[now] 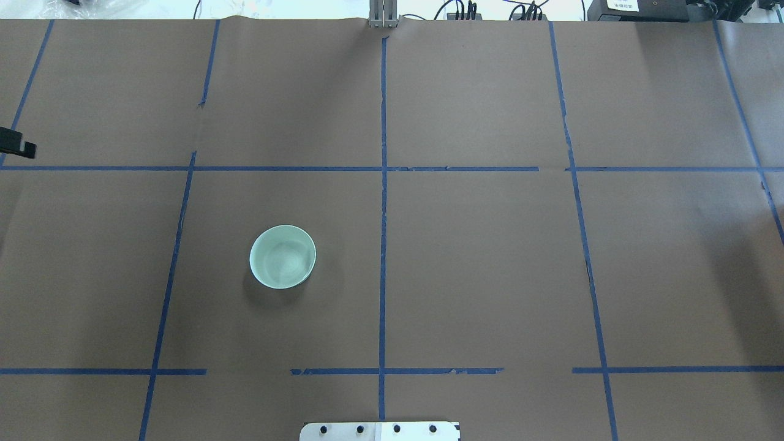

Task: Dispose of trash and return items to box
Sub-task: 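Reach the left gripper toward the pale green bowl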

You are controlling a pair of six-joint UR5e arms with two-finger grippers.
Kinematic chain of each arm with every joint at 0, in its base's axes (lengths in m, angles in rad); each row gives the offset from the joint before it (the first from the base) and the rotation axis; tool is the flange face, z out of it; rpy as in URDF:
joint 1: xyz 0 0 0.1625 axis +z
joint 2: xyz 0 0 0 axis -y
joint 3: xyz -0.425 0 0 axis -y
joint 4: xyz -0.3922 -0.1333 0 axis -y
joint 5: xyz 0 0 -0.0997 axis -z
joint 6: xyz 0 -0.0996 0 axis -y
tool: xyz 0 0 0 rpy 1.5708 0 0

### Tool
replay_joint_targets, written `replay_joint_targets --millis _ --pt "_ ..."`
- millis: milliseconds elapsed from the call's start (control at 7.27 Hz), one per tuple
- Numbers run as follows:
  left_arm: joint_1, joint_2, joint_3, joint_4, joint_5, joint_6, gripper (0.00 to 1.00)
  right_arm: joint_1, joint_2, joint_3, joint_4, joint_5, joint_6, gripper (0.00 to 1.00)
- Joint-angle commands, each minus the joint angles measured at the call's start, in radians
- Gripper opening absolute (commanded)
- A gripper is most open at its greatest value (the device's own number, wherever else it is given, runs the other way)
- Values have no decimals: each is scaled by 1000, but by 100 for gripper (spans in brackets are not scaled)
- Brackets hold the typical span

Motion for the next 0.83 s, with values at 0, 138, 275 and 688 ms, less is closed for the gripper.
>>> replay_joint_targets --millis 0,138,275,688 --pt "131 -27 0 -43 19 -172 100 33 10 -140 11 -6 -88 0" --pt "181 -27 5 -77 24 -240 100 33 16 -209 67 -6 -88 0" --pt "204 -31 0 -86 24 -280 100 33 25 -326 180 -3 -79 0" --pt "315 -46 -6 -106 102 -396 100 33 53 -432 263 48 -68 100"
